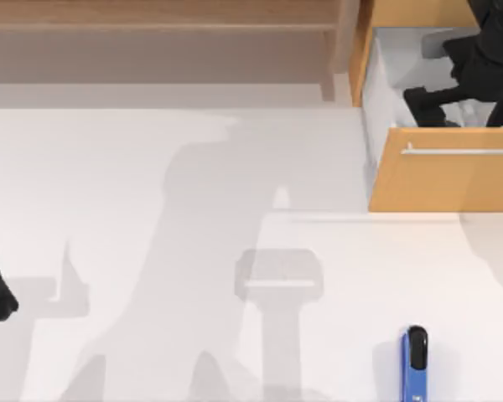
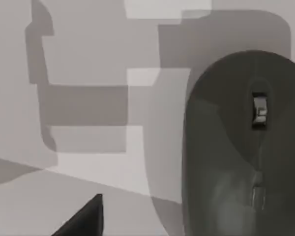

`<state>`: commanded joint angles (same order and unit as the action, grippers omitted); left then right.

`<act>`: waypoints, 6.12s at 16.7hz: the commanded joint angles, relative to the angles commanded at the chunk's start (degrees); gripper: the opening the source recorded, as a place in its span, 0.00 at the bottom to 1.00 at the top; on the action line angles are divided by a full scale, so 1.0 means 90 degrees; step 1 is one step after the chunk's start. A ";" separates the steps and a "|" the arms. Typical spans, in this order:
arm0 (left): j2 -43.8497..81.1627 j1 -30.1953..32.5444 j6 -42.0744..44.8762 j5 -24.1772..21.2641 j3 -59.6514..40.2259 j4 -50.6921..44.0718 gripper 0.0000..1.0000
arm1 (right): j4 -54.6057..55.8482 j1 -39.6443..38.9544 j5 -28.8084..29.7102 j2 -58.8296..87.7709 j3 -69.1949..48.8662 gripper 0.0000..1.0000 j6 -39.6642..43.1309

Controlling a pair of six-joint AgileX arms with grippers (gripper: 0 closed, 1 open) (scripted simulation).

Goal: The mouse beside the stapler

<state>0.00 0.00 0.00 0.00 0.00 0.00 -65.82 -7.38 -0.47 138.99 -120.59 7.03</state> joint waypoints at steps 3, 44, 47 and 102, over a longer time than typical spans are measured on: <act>0.0000 0.0000 0.0000 0.0000 0.0000 0.0000 1.00 | 0.0339 0.0032 -0.0016 0.0183 0.0151 1.00 0.0004; 0.0000 0.0000 0.0000 0.0000 0.0000 0.0000 1.00 | 0.0907 -0.0214 -0.0011 -0.3026 0.1804 0.00 -0.0514; 0.0000 0.0000 0.0000 0.0000 0.0000 0.0000 1.00 | 0.1113 -0.0384 0.0010 -0.3906 0.2763 0.00 -0.0878; 0.0000 0.0000 0.0000 0.0000 0.0000 0.0000 1.00 | 0.2546 -0.1486 0.0262 -0.6927 0.9494 0.00 -0.3148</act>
<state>0.00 0.00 0.00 0.00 0.00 0.00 -42.90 -20.76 1.88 76.65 -35.14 -21.30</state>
